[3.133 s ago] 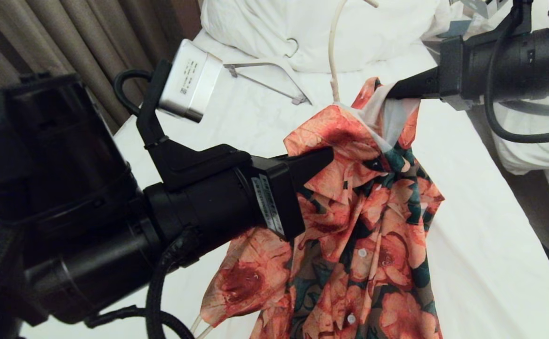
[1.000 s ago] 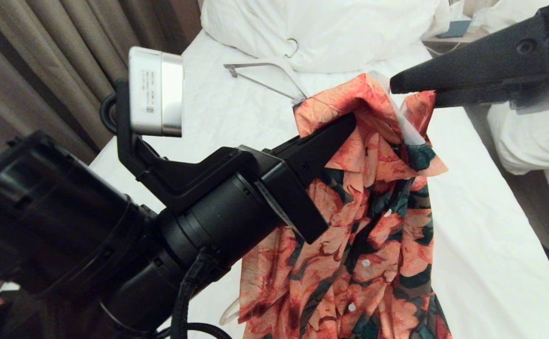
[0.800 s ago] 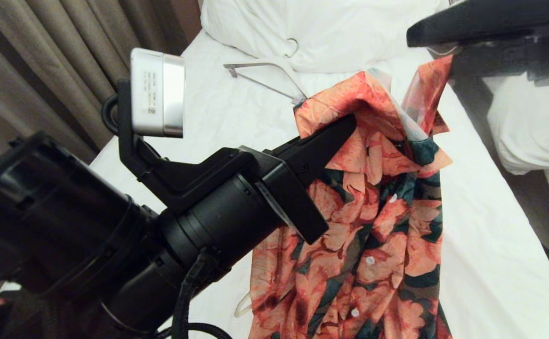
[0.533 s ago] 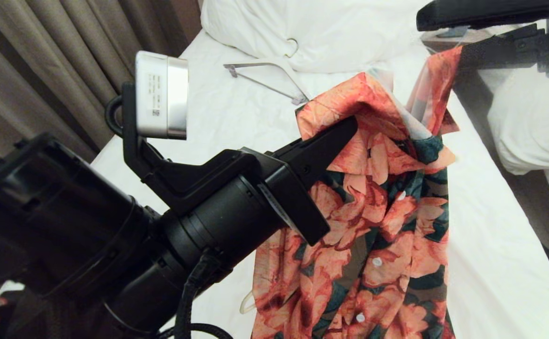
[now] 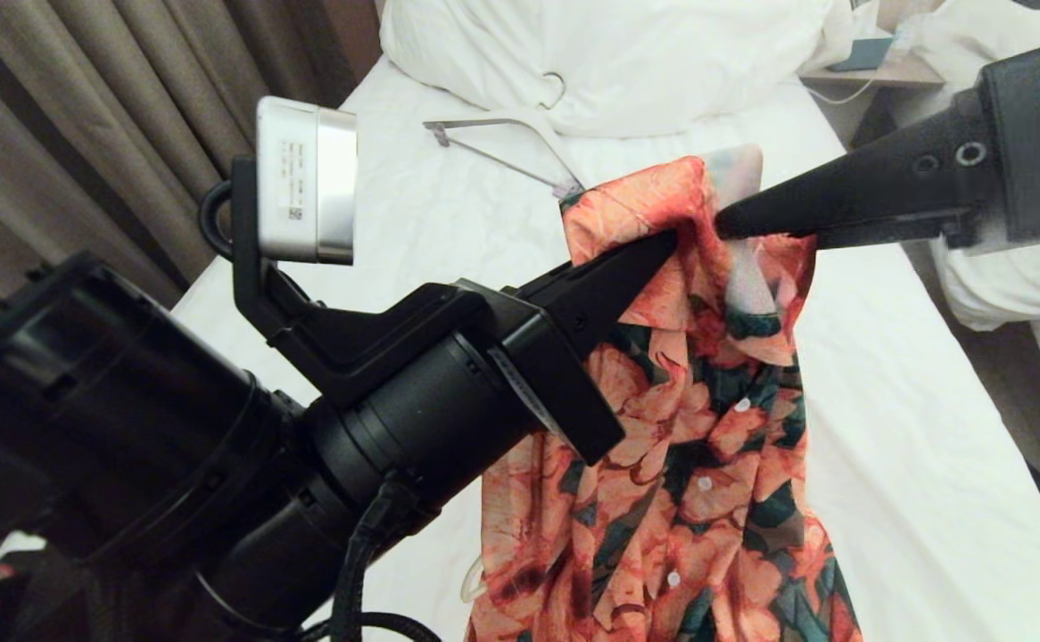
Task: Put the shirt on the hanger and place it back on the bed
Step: Hook the other side of the shirt onto the hanger
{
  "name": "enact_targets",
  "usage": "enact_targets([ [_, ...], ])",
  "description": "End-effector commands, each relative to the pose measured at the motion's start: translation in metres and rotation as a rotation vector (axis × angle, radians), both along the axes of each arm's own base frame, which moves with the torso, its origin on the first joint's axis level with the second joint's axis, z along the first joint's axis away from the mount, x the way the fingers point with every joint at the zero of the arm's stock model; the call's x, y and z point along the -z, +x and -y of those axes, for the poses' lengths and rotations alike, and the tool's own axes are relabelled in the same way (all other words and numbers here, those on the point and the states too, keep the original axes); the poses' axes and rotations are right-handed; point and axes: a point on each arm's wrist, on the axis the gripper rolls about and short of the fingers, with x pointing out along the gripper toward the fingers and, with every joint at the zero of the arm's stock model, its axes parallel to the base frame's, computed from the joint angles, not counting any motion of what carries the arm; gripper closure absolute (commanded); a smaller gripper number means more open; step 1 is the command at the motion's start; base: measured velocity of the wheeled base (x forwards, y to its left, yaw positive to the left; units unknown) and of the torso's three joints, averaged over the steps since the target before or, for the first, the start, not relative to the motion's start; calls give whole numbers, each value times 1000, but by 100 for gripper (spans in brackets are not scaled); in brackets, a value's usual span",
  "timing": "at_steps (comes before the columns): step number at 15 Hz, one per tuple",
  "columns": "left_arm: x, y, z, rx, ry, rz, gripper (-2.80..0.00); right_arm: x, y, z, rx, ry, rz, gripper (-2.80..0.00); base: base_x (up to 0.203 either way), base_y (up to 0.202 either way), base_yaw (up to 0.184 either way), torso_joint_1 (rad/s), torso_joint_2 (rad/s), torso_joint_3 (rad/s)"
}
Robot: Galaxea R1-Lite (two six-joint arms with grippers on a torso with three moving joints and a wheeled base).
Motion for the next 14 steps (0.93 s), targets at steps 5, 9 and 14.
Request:
enact_targets([
  [5,-3,-1,-2,0,-15,5,0,19,19,-7,68,-79,-77,-280,0,0,0,0,0,0],
  [9,-4,-1,-2,0,-17,7,0,31,23,-6,129,-167,-143,-280,0,0,0,0,0,0],
  [14,-4,-1,-3,0,-19,8,0,37,32,-1,249,-249,-116,-280,0,0,0,0,0,0],
])
